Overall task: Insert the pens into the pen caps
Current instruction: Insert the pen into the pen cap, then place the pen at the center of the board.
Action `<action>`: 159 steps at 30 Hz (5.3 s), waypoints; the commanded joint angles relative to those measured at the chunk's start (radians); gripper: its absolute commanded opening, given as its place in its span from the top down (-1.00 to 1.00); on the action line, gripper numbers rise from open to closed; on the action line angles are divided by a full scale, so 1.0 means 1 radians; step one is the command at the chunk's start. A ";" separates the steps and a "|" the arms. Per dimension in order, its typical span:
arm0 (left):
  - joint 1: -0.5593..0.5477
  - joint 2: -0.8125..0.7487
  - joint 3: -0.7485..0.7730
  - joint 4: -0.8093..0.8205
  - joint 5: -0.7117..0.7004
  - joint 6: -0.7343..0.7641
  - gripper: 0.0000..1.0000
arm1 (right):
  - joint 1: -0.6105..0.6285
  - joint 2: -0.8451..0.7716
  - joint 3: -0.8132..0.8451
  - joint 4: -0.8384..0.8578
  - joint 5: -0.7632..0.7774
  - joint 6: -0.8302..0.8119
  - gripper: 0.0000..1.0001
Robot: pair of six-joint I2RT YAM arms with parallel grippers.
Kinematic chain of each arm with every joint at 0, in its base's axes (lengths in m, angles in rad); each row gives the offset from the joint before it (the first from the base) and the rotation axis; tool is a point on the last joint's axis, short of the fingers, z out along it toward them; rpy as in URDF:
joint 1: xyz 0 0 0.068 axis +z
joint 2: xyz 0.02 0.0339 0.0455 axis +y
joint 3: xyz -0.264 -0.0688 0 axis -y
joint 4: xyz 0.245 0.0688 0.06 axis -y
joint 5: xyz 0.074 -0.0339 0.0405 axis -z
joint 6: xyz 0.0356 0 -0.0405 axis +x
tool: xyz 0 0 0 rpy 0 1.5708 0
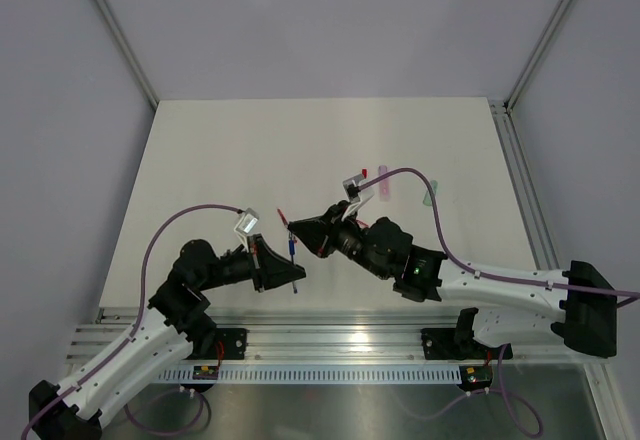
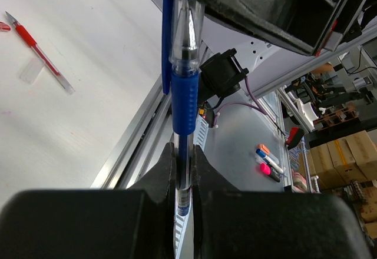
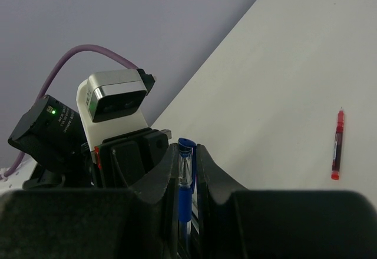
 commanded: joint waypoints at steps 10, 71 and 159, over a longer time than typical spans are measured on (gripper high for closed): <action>0.003 0.016 0.112 -0.040 0.003 0.055 1.00 | 0.043 0.016 0.005 -0.102 -0.100 0.006 1.00; 0.003 -0.047 0.168 -0.156 -0.042 0.104 1.00 | 0.098 -0.035 0.229 -0.363 0.069 -0.059 0.02; 0.078 -0.230 0.367 -0.671 -0.287 0.375 -0.98 | -0.519 0.891 0.859 -0.900 -0.118 -0.086 0.16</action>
